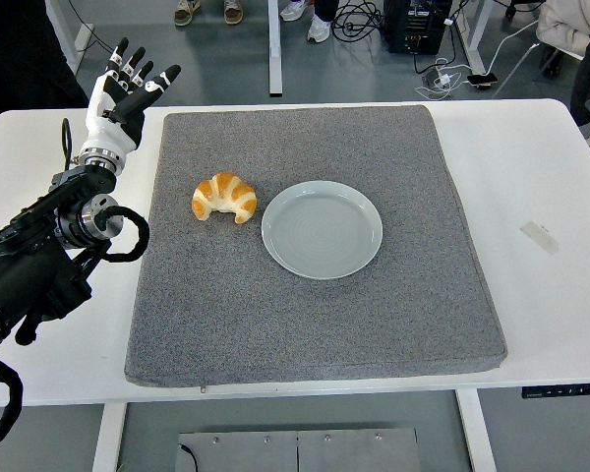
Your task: Place the bread on the plate
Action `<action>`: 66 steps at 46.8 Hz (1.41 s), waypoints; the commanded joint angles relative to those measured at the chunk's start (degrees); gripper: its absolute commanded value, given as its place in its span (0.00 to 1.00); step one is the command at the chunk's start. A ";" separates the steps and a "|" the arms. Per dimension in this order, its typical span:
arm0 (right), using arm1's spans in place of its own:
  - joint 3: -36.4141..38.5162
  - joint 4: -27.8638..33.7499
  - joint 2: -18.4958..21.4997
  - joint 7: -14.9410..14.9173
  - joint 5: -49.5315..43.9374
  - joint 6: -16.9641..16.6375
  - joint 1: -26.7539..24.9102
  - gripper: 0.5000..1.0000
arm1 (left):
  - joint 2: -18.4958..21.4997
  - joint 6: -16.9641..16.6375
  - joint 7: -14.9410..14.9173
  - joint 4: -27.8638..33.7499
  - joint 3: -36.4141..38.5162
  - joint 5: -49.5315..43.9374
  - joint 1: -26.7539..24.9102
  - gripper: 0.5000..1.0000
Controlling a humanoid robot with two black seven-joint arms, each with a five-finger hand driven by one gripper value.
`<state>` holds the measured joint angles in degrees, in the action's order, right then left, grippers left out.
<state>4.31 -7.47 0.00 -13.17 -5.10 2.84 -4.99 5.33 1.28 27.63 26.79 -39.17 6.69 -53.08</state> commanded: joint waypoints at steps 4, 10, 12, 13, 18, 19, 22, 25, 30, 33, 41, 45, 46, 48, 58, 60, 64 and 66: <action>0.00 0.00 0.00 -0.01 0.00 -0.03 -0.02 1.00 | 0.56 0.03 -0.04 0.80 2.87 0.08 -0.36 0.96; 0.00 0.00 0.00 -0.01 0.00 -0.03 -0.02 1.00 | 1.97 0.12 -0.04 1.07 3.93 0.08 -0.80 0.96; 0.00 0.00 0.00 -0.01 0.00 -0.03 -0.02 1.00 | 3.11 0.12 -0.04 1.77 4.80 0.08 -0.80 0.96; 0.00 0.00 0.00 -0.01 0.00 -0.03 0.06 1.00 | 3.72 0.12 -0.12 2.47 5.50 0.08 -0.80 0.96; 0.00 0.00 0.00 -0.01 0.00 -0.03 0.06 1.00 | 8.11 0.03 -0.04 7.65 9.98 -0.01 -1.50 0.96; 0.00 0.00 0.00 -0.01 0.00 -0.03 0.06 1.00 | 9.17 0.03 -0.04 8.62 10.95 -0.01 -1.85 0.96; 0.00 0.00 0.00 -0.01 0.00 -0.03 -0.02 1.00 | 11.72 0.03 0.05 10.73 13.41 0.08 -2.91 0.96; 0.00 0.00 0.00 -0.01 0.00 -0.03 -0.02 1.00 | 13.30 0.03 0.05 11.79 15.70 0.17 -3.96 0.96; 0.00 0.00 0.00 -0.01 0.00 -0.03 -0.02 1.00 | 14.36 0.03 -0.04 12.23 20.35 2.88 -5.72 0.96; 0.00 0.00 0.00 -0.01 0.00 -0.03 0.06 1.00 | 14.36 -0.05 -0.21 12.23 22.73 5.69 -6.16 0.96; 0.00 0.00 0.00 -0.01 0.00 -0.03 0.06 1.00 | 14.27 -0.67 -1.18 12.32 28.27 12.29 -7.83 0.96; 0.00 0.00 0.00 -0.01 0.00 -0.03 -0.02 1.00 | 14.36 -0.84 -1.35 14.16 30.29 14.92 -8.71 0.96; 0.00 0.00 0.00 -0.01 0.00 0.06 0.06 1.00 | 14.45 -0.93 -1.35 14.77 30.64 15.80 -8.97 0.96; 0.00 0.00 0.00 -0.01 0.00 -0.03 -0.02 1.00 | 14.54 -1.46 -1.44 15.65 31.52 17.91 -9.24 0.96; 0.00 0.00 0.00 -0.01 0.00 -0.03 -0.02 1.00 | 14.80 -6.46 -3.73 18.99 38.02 28.63 -10.73 0.96; 0.00 0.00 0.00 -0.01 0.00 -0.03 -0.02 1.00 | 15.50 -7.08 -3.73 19.61 39.69 29.69 -11.17 0.96; 0.00 0.00 0.00 -0.01 0.00 -0.03 0.06 1.00 | 17.08 -7.35 -3.55 20.32 42.42 30.84 -12.05 0.96; 0.00 0.00 0.00 -0.01 0.00 -0.03 -0.02 1.00 | 17.44 -7.35 -3.46 20.32 43.21 31.10 -12.58 0.96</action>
<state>4.30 -7.47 0.00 -13.18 -5.10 2.83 -4.94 22.21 -6.05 24.01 47.00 2.84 37.37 -64.99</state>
